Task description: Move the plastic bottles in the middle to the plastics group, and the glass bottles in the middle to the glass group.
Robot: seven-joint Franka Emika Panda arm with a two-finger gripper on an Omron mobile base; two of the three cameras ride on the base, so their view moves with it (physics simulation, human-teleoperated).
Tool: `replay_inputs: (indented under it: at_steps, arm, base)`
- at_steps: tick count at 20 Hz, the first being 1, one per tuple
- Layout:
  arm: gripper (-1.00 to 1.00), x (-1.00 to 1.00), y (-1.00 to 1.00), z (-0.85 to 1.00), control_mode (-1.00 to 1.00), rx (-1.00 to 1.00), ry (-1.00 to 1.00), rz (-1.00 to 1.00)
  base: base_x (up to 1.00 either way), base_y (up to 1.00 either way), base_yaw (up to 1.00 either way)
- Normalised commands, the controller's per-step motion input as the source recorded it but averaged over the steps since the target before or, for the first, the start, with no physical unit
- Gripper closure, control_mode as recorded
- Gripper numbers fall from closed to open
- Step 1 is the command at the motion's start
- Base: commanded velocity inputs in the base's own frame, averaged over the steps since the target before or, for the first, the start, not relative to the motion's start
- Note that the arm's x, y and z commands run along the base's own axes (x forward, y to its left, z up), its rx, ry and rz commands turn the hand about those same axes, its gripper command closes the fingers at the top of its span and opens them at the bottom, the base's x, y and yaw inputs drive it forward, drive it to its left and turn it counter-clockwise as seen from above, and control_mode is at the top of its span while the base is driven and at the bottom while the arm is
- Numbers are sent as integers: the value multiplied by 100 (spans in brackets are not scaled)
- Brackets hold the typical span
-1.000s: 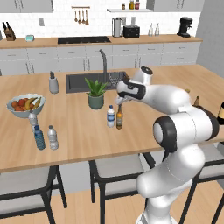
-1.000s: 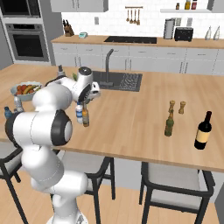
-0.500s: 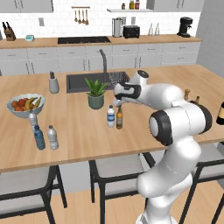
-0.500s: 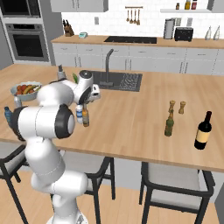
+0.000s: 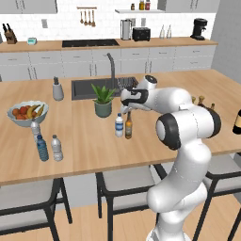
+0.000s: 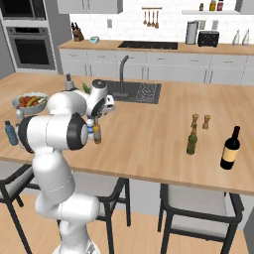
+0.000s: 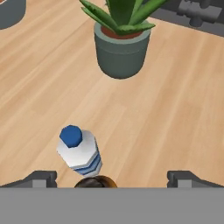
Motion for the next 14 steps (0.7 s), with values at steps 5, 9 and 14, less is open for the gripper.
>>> replay_inputs:
  at_steps: [5,9,14]
  arm:
    - [-100,0,3,-10,-100,0,2,0]
    - [-100,0,8,-11,-100,0,2,0]
    - [-100,0,3,-6,-100,0,0,0]
  base:
    - [0,0,0]
    - [0,0,0]
    - [0,0,0]
